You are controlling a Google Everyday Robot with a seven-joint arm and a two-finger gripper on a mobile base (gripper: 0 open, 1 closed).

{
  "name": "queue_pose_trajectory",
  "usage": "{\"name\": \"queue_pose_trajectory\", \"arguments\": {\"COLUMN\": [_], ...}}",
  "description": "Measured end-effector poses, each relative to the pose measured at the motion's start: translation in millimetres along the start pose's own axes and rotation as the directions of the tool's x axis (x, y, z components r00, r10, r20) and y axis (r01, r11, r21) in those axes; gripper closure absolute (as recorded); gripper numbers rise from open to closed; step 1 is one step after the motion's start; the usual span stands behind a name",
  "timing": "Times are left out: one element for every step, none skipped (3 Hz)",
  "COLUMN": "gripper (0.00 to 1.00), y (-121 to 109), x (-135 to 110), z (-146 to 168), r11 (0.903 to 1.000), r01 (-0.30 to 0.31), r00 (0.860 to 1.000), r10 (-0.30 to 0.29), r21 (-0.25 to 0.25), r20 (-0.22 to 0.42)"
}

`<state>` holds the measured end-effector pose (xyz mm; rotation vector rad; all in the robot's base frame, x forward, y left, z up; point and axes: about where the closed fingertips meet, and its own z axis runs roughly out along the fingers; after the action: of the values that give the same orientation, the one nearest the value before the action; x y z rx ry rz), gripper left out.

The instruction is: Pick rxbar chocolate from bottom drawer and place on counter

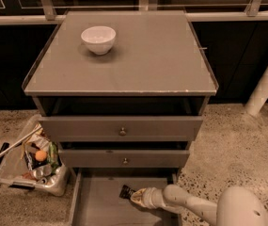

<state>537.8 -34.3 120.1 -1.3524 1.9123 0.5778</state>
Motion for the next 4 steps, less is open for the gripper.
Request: {"name": "queue_pose_trajectory", "arguments": {"gripper": [0.17,0.00,0.00,0.00], "y": [0.0,0.1,0.2,-16.5], "x": [0.0,0.0,-1.1,-11.7], "z": [0.0,0.1,0.4,1.6], "r11": [1.0000,1.0000,1.0000,0.9991], "r01": [0.000,0.000,0.003,0.040], "r00": [1.000,1.000,1.000,0.999], "r10": [0.000,0.000,-0.003,-0.040], "r21": [0.000,0.000,-0.001,0.009], "r20": [0.000,0.000,0.000,-0.006]}}
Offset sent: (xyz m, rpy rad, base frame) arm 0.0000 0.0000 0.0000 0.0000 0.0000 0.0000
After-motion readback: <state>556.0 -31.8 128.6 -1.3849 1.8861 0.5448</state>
